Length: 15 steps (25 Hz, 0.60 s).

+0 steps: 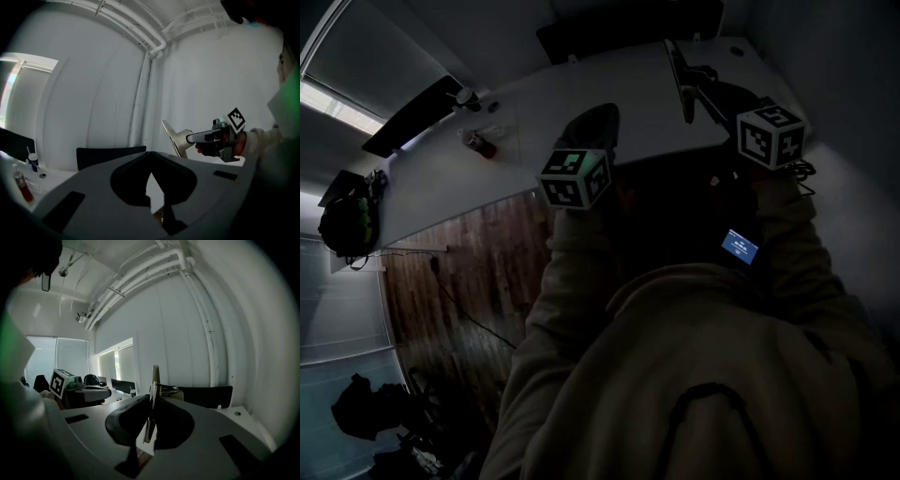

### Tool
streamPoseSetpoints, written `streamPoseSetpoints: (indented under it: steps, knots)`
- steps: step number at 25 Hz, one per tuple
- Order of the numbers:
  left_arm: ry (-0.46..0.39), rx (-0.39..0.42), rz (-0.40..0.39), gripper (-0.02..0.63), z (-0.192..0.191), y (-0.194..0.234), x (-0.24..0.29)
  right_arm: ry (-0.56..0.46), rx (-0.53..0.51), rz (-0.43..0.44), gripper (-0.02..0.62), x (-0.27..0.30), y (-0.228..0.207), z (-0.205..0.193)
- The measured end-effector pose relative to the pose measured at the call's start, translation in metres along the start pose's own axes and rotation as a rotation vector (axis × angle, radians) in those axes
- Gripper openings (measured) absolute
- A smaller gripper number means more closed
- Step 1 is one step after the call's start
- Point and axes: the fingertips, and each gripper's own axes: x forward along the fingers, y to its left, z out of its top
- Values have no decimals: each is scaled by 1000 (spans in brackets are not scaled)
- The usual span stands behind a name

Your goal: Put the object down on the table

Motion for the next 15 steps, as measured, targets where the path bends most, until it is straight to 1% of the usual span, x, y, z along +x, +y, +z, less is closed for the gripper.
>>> streamPoseSetpoints:
  steps: [9, 12, 15]
  knots:
    - [-5, 20, 24, 5, 2, 2, 32, -31, 32, 18, 38, 10, -36, 1]
    - [-10, 0, 32, 5, -1, 0, 37, -24, 38, 37, 38, 14, -41, -5]
    - [1, 16, 40, 5, -2, -5, 38, -21, 44, 52, 38, 14, -42, -7]
